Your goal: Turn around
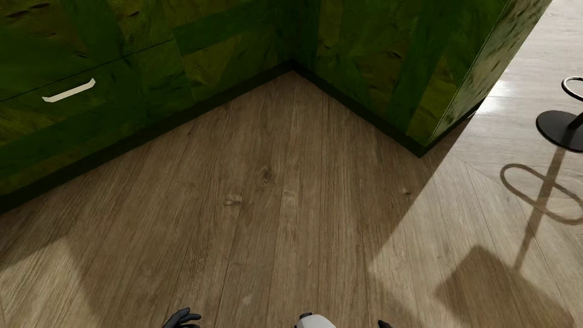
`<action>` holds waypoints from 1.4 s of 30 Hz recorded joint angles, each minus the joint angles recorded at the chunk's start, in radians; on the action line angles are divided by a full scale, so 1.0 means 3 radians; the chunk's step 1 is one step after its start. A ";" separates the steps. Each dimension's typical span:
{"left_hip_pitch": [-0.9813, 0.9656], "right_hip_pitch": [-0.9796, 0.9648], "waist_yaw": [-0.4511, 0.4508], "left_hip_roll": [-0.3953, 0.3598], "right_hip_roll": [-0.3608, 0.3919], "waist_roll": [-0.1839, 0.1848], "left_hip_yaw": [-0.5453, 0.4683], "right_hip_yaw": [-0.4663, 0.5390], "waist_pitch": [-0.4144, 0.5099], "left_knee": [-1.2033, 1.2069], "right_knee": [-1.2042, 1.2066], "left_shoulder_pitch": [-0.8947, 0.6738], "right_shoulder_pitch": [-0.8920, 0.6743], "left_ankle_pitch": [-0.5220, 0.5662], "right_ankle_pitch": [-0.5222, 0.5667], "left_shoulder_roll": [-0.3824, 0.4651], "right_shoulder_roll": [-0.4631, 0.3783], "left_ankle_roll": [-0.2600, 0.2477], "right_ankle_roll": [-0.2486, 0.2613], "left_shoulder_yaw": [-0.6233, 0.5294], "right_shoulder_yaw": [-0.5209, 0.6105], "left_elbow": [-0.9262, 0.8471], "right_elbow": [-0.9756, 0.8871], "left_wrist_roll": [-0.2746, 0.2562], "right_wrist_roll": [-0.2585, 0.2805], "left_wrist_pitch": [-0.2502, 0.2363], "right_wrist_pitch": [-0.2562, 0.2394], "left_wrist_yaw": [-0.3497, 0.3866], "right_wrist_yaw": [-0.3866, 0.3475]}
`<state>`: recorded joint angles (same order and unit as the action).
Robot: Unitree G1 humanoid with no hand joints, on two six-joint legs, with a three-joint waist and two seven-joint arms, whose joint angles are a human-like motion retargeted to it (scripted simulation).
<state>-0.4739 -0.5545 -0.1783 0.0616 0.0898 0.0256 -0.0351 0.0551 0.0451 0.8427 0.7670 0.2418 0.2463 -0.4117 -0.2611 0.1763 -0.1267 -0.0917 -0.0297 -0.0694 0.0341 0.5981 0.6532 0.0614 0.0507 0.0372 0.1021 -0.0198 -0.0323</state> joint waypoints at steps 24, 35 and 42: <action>0.0152 0.0064 -0.0254 0.0244 -0.0073 -0.0035 -0.0060 0.0090 -0.0048 -0.0234 -0.0441 -0.0155 0.0244 0.0090 0.0363 -0.0007 -0.0015 -0.0037 0.0147 -0.0024 -0.0044 -0.0078 0.0027 -0.0078 0.0174 0.0014 0.0038 -0.0185 -0.0058; 0.0414 -0.0093 -0.0194 0.0194 -0.0476 -0.0182 0.0320 -0.0355 -0.0064 -0.0249 0.0861 -0.0371 0.0136 -0.0100 -0.0996 0.0127 -0.0042 -0.0011 0.0236 -0.0021 -0.0011 -0.0144 -0.0101 -0.0053 0.0044 0.0184 -0.0047 -0.0117 -0.0109; -0.0336 0.0197 0.0438 0.0002 -0.0344 -0.0035 -0.0105 -0.0139 -0.0024 -0.0372 0.0348 -0.0339 0.0232 0.0816 -0.0382 0.0118 -0.0163 -0.0015 0.0140 0.0048 0.0041 0.0072 -0.0071 -0.0148 -0.0415 -0.0171 -0.0040 0.0034 0.0172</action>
<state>-0.5746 -0.4955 -0.0469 0.0621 -0.0133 0.0152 -0.0665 0.0133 0.0379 0.7311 0.8713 0.1402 0.3158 -0.1668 -0.3757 0.2118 -0.1754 -0.0962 0.0122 -0.0549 0.0465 0.6197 0.6319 0.0169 -0.0739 -0.0140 0.0900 -0.0096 0.0194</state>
